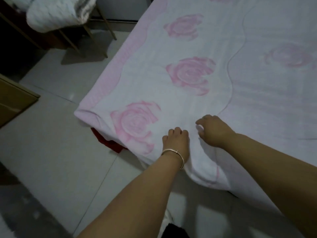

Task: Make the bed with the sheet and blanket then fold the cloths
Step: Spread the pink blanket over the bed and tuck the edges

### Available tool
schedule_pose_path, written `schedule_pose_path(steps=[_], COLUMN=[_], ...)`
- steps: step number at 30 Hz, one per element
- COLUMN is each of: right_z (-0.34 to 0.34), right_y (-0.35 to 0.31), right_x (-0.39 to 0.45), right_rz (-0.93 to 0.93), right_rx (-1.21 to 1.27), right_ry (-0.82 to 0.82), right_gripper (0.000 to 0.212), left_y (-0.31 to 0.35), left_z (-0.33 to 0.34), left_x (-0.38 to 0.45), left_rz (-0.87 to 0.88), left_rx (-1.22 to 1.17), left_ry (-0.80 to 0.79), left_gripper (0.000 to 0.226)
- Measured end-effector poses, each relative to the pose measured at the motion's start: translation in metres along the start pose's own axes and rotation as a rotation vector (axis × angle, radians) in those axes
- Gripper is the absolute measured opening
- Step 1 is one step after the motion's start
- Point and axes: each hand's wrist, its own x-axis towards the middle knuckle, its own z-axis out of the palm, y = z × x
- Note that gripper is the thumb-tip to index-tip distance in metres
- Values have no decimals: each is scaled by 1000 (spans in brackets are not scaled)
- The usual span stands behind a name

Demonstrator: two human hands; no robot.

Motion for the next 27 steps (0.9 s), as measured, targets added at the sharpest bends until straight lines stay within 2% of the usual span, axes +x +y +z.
schedule_pose_path(steps=[6, 12, 17, 24, 27], right_z=[16, 21, 25, 32, 32], right_y=[-92, -137, -162, -214, -244], right_x=[56, 82, 106, 144, 164], right_rz=[-26, -73, -102, -75, -46], right_rx=[-11, -66, -87, -109, -75], right_ry=[-35, -4, 14, 102, 154], right_gripper=[36, 31, 30, 28, 27], left_y=[-99, -138, -177, -255, -291], left_z=[-20, -26, -30, -44, -55], left_x=[20, 35, 42, 57, 69], left_rz=[-37, -103, -270, -448, -621], left_rx=[-13, -110, -274, -412, -626], left_ry=[39, 115, 287, 369, 504], left_gripper=[43, 35, 33, 41, 37])
